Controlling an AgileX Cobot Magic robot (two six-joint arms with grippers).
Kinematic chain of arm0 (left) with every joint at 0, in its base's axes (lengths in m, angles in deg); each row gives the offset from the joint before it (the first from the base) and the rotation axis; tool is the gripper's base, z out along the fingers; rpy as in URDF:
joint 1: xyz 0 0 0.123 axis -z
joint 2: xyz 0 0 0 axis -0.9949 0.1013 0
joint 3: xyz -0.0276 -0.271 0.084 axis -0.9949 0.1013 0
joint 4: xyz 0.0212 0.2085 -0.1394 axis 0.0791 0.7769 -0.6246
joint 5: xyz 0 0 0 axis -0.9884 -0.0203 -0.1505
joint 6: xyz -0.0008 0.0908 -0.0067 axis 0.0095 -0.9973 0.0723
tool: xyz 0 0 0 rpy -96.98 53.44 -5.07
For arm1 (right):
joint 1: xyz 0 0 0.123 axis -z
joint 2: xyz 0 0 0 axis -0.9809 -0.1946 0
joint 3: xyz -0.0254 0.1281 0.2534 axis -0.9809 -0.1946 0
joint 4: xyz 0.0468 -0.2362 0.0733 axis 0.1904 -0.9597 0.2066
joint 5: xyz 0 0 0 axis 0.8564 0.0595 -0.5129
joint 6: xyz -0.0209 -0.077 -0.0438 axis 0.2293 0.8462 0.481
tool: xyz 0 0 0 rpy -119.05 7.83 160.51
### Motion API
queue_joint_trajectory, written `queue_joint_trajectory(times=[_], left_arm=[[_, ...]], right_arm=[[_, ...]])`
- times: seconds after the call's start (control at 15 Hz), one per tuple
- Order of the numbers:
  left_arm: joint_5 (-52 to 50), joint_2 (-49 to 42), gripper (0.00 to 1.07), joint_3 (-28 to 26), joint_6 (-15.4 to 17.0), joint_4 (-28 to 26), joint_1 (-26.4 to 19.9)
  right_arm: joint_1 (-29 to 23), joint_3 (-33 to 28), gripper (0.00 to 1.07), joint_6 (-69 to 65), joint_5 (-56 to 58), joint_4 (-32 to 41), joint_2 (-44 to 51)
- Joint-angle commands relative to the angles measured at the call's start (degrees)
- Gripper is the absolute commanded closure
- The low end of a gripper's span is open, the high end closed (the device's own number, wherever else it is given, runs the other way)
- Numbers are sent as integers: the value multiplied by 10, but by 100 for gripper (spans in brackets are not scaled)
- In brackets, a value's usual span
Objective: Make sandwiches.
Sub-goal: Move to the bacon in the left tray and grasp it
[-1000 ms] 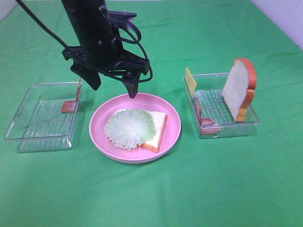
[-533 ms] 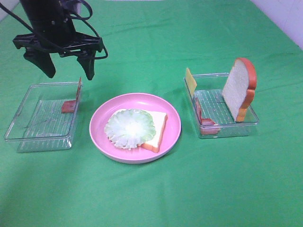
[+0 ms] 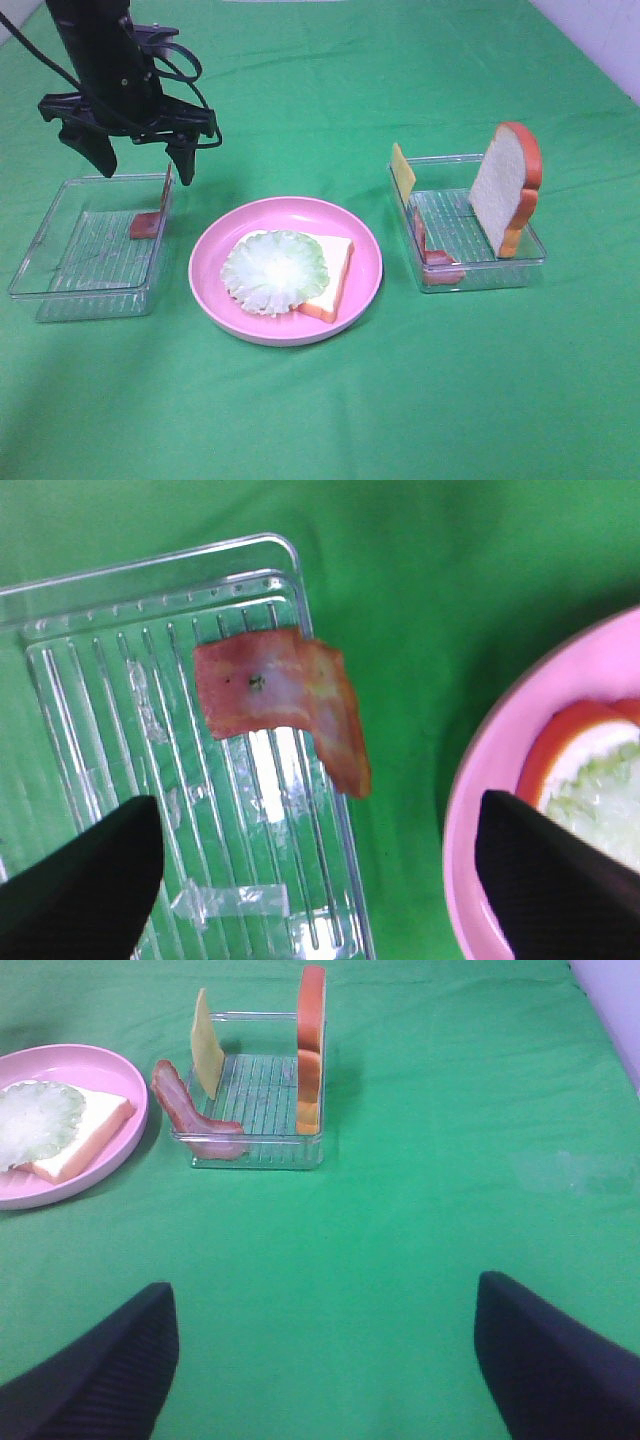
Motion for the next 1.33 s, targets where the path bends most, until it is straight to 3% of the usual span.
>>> queue_joint_trajectory(times=[0.07,0.33,0.6,0.93,1.27,1.33], left_arm=[[-17,13,26,-1,9,1,1],[-34,33,28,-1,11,1,1],[-36,39,42,-1,13,1,1],[-45,39,70,-1,13,1,1],[-53,39,107,-1,13,1,1],[-53,39,107,-1,13,1,1]], right_arm=[[3,-1,30,6,-6,1,2],[3,-1,30,6,-6,1,2],[3,-1,30,6,-6,1,2],[3,-1,30,6,-6,1,2],[3,-1,30,6,-6,1,2],[3,-1,30,6,-6,1,2]])
